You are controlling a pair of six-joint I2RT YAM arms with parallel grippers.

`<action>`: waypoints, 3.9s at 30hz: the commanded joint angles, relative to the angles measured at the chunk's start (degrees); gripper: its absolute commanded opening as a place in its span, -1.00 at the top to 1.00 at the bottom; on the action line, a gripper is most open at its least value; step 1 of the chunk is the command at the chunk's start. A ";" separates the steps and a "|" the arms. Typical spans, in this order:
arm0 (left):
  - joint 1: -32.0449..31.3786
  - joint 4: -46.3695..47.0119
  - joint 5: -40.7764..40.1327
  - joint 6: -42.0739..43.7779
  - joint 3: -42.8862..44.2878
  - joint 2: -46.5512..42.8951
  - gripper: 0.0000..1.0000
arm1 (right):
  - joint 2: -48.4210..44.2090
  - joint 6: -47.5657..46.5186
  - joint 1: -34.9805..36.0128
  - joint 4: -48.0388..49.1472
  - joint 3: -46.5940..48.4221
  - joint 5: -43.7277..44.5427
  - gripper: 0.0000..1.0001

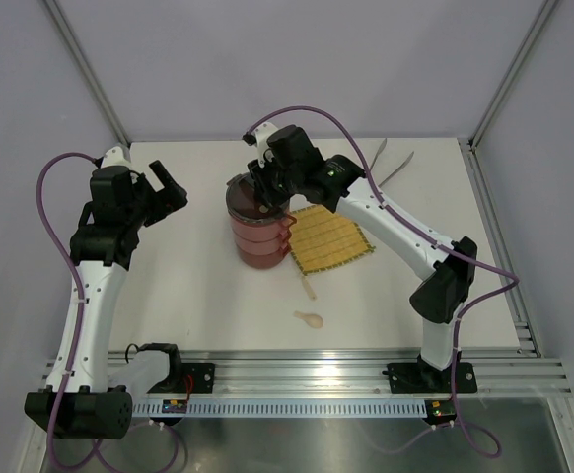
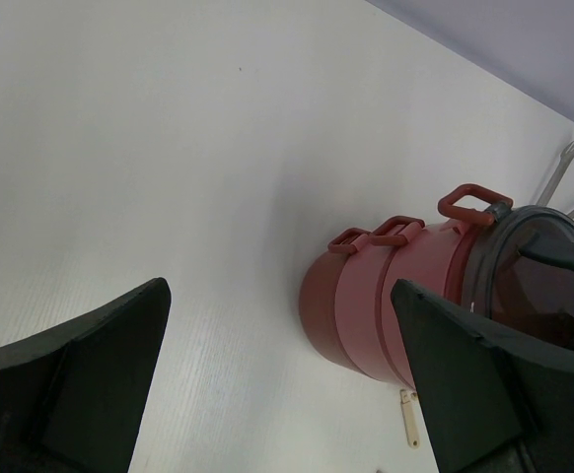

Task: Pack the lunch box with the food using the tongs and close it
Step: Close the box lid on the packing box, then close the fastener on the packing box.

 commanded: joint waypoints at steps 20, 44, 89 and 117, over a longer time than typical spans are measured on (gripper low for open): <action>0.36 1.82 0.40 0.13 -0.59 -1.26 -0.98 | 0.39 3.67 -0.70 -3.84 -5.30 3.02 1.00; 0.36 1.65 0.40 0.04 -0.33 -1.35 -0.98 | -3.48 1.65 -0.70 0.21 -10.14 0.03 1.00; 0.18 10.69 23.42 2.51 -4.02 -2.58 -0.97 | -6.37 6.66 -0.18 1.26 -5.65 4.85 -0.66; -13.97 14.66 18.68 2.68 1.08 4.45 -0.77 | -20.45 15.80 -0.09 11.63 -30.36 5.48 1.00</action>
